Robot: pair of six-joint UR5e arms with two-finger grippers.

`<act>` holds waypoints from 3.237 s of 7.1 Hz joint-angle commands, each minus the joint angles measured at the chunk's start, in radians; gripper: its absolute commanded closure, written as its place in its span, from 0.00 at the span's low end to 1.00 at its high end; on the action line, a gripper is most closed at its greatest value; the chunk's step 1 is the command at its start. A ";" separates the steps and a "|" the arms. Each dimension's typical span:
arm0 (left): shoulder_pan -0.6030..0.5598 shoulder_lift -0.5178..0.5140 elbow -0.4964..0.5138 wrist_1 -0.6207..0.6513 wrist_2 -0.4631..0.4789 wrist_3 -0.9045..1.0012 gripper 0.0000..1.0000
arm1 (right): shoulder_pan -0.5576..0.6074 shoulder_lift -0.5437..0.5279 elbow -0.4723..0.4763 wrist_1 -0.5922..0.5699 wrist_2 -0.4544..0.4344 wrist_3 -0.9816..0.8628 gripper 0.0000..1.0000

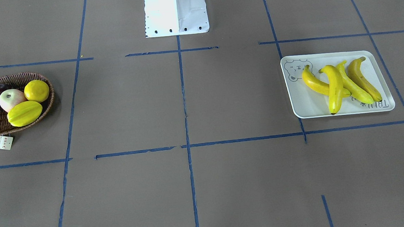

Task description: Transfer all bananas from basket to plate

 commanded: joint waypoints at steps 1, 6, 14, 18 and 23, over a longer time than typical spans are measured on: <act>-0.015 0.056 0.017 -0.058 -0.036 0.005 0.01 | 0.032 -0.013 -0.092 0.003 0.014 -0.031 0.00; -0.017 0.056 0.027 -0.058 -0.036 0.003 0.01 | 0.113 -0.125 -0.245 0.319 0.017 0.030 0.00; -0.075 0.070 0.029 -0.060 -0.034 -0.041 0.01 | 0.150 -0.117 -0.239 0.313 0.018 0.030 0.00; -0.075 0.070 0.027 -0.060 -0.034 -0.041 0.01 | 0.159 -0.128 -0.222 0.313 0.012 0.030 0.00; -0.073 0.070 0.027 -0.060 -0.034 -0.041 0.01 | 0.159 -0.150 -0.215 0.315 0.006 0.031 0.00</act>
